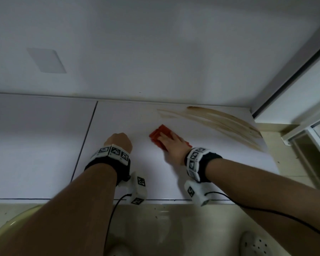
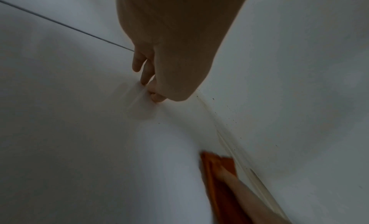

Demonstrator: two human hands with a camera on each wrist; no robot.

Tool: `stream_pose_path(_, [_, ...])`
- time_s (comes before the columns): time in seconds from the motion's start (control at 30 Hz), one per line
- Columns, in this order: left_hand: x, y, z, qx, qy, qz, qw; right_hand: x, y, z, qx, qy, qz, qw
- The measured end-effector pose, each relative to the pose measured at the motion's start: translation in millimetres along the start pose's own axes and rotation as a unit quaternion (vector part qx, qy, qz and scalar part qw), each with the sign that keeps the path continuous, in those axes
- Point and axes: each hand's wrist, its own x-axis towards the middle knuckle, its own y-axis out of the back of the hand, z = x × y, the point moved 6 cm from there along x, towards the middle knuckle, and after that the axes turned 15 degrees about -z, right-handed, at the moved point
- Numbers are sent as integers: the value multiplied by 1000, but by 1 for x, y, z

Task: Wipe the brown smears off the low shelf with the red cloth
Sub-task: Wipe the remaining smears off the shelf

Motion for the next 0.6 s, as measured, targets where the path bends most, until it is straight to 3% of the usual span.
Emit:
stream_pose_path(0.17, [4,0,-2,-2,4,-4,1000,25,17,42,-3,-22,-16,1000])
stream_pose_path(0.27, [6,0,-2,1,4,-3,1000,4,35,74,34,-29,43,998])
stream_pose_path(0.4, [7,1,-1,10,4,9,1000,-22,13,104,13,-114,-12,993])
stream_pose_path(0.47, [8,1,0,17,1,13,1000,-24,-1,88,-20,-98,-29,995])
stream_pose_path(0.6, [8,4,2,30,2,16,999,-12,-5,19,-93,4,-57,994])
